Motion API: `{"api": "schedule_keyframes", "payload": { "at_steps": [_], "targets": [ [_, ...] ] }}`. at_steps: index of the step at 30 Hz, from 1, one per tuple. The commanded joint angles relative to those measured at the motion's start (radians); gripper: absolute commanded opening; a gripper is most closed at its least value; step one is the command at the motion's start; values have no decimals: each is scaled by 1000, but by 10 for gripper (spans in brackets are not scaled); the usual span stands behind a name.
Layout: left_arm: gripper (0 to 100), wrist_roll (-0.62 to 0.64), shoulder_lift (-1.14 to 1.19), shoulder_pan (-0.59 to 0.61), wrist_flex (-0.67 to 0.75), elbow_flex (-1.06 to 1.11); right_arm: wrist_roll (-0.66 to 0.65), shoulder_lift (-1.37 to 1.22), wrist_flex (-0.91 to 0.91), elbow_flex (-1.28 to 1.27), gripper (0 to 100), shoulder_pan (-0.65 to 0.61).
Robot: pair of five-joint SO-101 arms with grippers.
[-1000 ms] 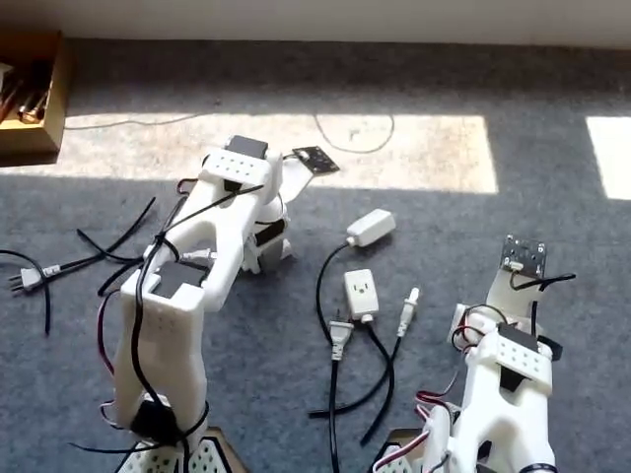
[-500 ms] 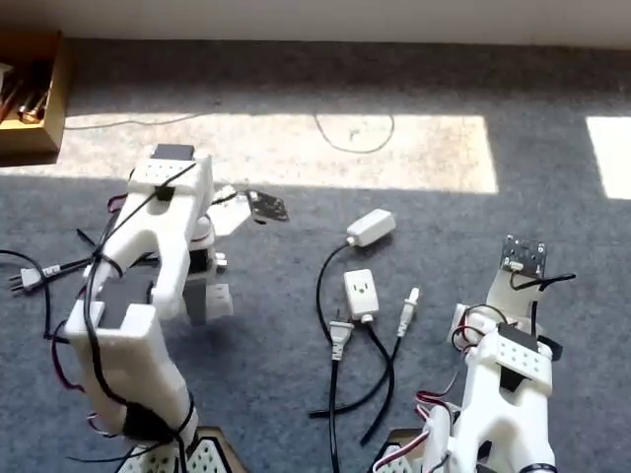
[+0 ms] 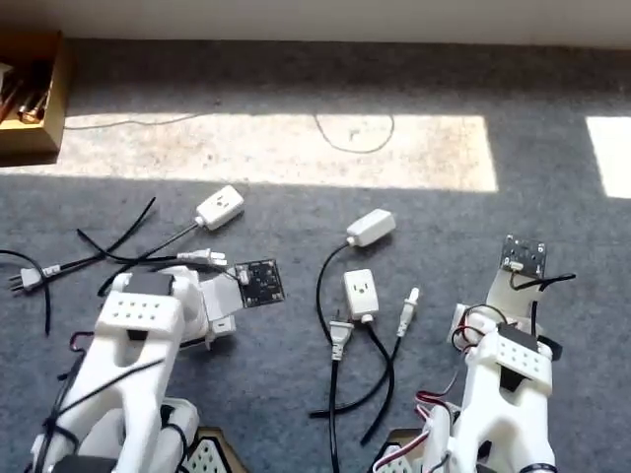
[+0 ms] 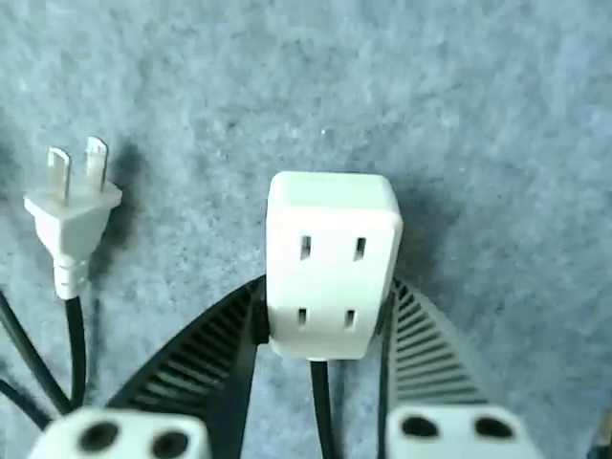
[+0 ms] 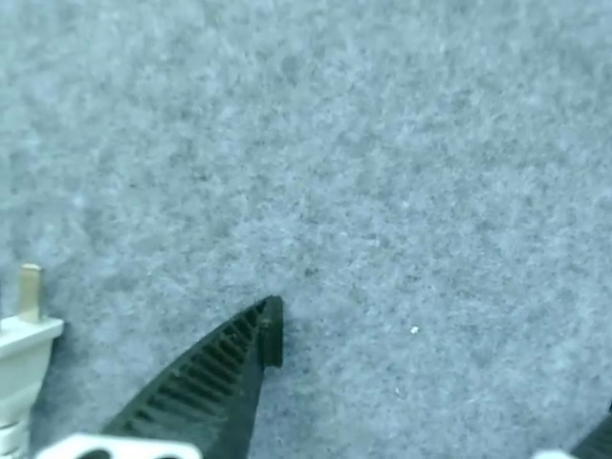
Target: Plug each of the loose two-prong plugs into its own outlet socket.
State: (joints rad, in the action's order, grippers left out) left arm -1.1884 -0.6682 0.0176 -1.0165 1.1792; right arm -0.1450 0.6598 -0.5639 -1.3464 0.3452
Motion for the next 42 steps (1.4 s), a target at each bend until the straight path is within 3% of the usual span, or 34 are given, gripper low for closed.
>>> {"api": "schedule_keyframes", "payload": {
  "at_steps": [1, 6, 13, 21, 29, 31, 36, 39, 42],
  "targets": [
    [4, 34, -105, -101, -15, 54, -11, 19, 16, 4, 495, -12],
    [5, 97, -122, -186, -38, 50, -11, 19, 16, 4, 495, -12],
    [8, 144, -114, -153, -44, -44, -11, 19, 16, 4, 495, -12],
    [295, 141, -114, -124, -61, -44, -11, 18, 16, 4, 495, -12],
    [301, 170, -122, -58, -129, -157, -11, 18, 16, 4, 495, -12],
    [301, 288, -122, -99, -180, -231, -11, 18, 16, 4, 495, -12],
    [302, 535, -113, -335, -235, -366, -11, 18, 16, 4, 495, -12],
    [302, 618, -113, -478, -236, -364, -11, 18, 16, 4, 495, -12],
    [302, 658, -114, -484, -236, -366, -12, 18, 16, 4, 495, -12]
  ]
}}
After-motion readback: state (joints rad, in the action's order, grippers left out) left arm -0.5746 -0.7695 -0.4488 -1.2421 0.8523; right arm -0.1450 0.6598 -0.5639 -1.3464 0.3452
